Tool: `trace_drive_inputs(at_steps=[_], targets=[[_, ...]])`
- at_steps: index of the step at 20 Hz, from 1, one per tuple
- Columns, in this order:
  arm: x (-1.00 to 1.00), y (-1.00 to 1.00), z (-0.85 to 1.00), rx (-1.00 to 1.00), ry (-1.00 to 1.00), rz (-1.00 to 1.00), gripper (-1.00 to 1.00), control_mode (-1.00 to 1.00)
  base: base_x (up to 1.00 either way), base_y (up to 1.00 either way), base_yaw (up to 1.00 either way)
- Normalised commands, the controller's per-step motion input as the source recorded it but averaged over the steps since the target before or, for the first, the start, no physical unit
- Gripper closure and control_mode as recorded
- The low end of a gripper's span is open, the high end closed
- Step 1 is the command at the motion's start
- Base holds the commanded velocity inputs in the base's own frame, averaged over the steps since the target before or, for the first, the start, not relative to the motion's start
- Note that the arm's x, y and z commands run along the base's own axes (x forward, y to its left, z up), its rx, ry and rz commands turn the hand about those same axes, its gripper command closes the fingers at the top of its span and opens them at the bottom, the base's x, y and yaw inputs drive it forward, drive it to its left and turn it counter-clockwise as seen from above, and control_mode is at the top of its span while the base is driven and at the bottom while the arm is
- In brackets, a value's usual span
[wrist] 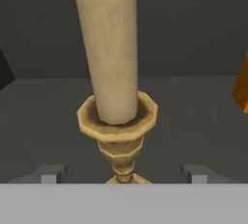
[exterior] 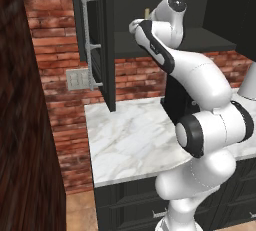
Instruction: Pick the candle and candle from the dining table and place them in the open cabinet. Close the cabinet after placing the objects.
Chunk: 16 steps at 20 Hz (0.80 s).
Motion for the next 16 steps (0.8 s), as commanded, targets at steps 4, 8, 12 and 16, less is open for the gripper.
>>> trace_drive_inputs(at_steps=[4, 8, 12, 16], targets=[[0.0, 0.0, -0.13, 0.0, -0.06, 0.0, -1.0, -1.0, 0.0, 0.0, 0.0], [0.0, 0.0, -0.04, 0.0, -0.01, 0.0, -1.0, -1.0, 0.0, 0.0, 0.0], [-0.03, 0.0, 0.0, 0.0, 0.0, 0.0, -1.0, -1.0, 0.0, 0.0, 0.0], [-0.18, -0.03, 0.01, 0.0, 0.0, 0.0, -1.0, -1.0, 0.0, 0.0, 0.0]])
